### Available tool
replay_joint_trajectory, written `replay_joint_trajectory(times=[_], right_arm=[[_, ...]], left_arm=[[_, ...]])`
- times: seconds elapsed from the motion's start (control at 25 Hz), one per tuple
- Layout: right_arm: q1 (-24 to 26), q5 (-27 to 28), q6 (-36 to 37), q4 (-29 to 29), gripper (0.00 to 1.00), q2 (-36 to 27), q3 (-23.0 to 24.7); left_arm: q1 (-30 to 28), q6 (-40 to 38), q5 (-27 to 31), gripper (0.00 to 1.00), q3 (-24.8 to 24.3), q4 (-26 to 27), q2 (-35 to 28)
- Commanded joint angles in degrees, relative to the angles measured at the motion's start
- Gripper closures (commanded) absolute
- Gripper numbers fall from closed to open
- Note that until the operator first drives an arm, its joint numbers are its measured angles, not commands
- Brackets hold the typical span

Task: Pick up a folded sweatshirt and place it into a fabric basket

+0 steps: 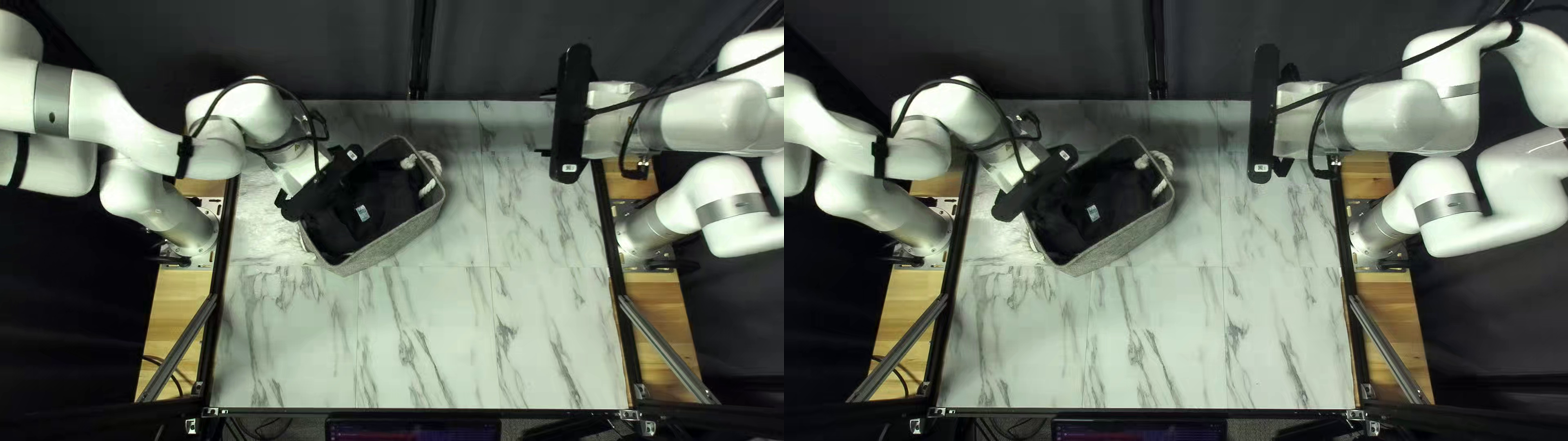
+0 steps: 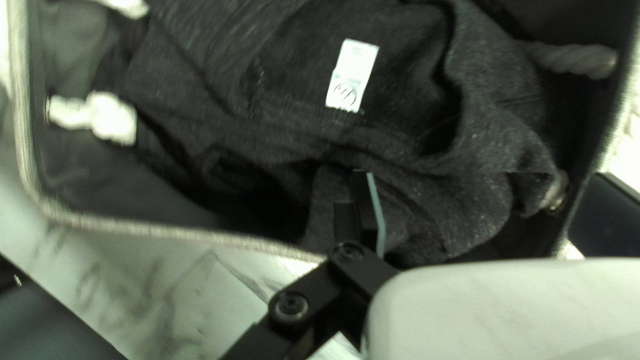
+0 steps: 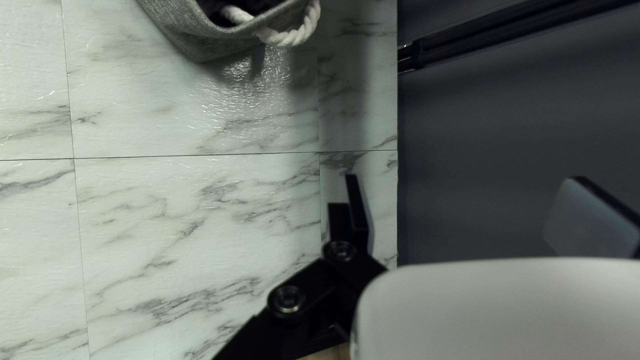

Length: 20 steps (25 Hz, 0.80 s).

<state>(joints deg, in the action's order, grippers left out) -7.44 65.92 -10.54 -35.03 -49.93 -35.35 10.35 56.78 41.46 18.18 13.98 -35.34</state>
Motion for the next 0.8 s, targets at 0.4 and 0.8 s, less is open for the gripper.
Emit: replay_joint_trajectory(times=[0.4, 0.8], right_arm=[[-0.44, 0.98, -0.18, -0.26, 0.0, -1.11, 0.31], [2.43, -2.0, 1.09, 1.05, 0.0, -1.31, 1.07]], left_arm=[[-0.83, -2.52, -5.34, 0.0, 5.53, 3.01, 17.76], [0.49, -3.27, 4.75, 0.0, 4.84, 1.7, 2.96]])
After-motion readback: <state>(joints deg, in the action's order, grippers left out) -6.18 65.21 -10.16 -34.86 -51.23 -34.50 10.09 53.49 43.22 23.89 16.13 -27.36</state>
